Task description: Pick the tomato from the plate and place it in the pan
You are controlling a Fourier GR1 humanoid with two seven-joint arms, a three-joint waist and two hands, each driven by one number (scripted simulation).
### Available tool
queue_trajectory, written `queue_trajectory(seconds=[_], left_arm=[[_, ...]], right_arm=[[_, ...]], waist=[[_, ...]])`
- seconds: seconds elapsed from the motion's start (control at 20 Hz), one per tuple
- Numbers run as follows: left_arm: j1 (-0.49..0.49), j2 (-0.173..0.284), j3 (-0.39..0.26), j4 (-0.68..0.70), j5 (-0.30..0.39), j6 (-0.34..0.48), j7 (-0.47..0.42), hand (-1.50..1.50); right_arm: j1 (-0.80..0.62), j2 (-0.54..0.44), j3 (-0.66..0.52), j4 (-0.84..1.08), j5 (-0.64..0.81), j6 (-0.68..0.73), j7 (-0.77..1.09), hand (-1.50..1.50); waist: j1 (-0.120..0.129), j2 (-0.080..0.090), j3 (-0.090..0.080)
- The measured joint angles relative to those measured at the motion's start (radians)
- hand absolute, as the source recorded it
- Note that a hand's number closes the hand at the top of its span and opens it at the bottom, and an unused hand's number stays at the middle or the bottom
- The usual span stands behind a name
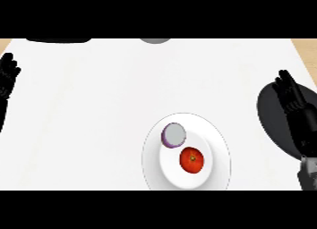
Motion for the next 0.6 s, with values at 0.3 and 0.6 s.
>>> queue_trajectory(seconds=[0.3, 0.6], left_arm=[[0.001, -0.093, -0.015, 0.009, 0.037, 0.019, 0.025, 0.0], [-0.001, -0.18, -0.039, 0.049, 0.067, 0.039, 0.061, 0.0]], right_arm=[[0.0, 0.072, 0.134, 0.075, -0.035, 0.141, -0.085, 1.5], [0.165, 0.098, 0.212, 0.033, 0.204, -0.039, -0.283, -1.5]], waist=[[-0.005, 0.005, 0.025], [-0.048, -0.003, 0.029]])
